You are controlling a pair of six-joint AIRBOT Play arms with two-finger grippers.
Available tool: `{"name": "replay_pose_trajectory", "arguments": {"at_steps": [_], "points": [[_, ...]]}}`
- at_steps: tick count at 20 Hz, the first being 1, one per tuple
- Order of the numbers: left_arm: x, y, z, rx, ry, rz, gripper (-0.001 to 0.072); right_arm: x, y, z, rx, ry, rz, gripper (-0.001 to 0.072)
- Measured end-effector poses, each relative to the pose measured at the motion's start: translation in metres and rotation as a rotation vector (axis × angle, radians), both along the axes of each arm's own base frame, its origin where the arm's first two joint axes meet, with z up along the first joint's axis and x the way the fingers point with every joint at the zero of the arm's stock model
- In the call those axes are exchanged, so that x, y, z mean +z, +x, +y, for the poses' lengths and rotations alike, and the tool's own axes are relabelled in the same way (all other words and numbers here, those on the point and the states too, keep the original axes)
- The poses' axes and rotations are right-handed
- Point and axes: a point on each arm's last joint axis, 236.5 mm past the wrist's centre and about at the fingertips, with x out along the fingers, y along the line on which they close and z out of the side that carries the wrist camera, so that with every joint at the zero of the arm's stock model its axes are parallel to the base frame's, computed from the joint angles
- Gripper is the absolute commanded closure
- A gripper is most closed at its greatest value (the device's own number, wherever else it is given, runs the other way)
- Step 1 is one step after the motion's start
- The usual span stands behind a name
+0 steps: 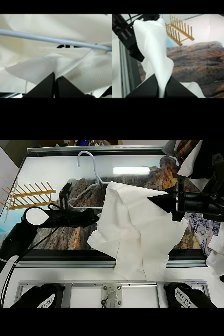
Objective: Fold the clothes and pants, and hang the long-sleeved shirts on hangers.
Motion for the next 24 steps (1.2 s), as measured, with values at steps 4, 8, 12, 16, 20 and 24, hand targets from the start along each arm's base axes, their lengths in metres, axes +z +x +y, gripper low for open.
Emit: {"name": "replay_pose_trajectory", "arguments": {"at_steps": [4, 8, 12, 16, 20, 24], "points": [[0.001, 0.009, 0.026, 0.054, 0.016, 0.005, 0.0691, -0.001, -0.001, 0.0, 0.002, -0.003, 0.001, 0.0686], [-0.001, 0.01, 0.06, 0.1, 0.098, -0.006, 0.0691, 0.0, 0.002, -0.001, -0.009, 0.003, 0.002, 0.0686], [-0.011, 0.008, 0.096, 0.141, 0.184, 0.019, 0.0691, 0.006, 0.006, -0.001, -0.027, 0.026, 0.0, 0.0686], [-0.015, 0.012, 0.126, 0.207, 0.216, 0.042, 0.0691, 0.01, 0.006, -0.002, -0.036, 0.033, -0.01, 0.0686], [-0.018, 0.014, 0.142, 0.244, 0.235, 0.052, 0.0691, 0.019, 0.004, -0.001, -0.041, 0.053, -0.028, 0.0686], [-0.018, 0.015, 0.147, 0.252, 0.242, 0.05, 0.0691, 0.031, 0.004, -0.001, -0.043, 0.103, -0.039, 0.0686]]}}
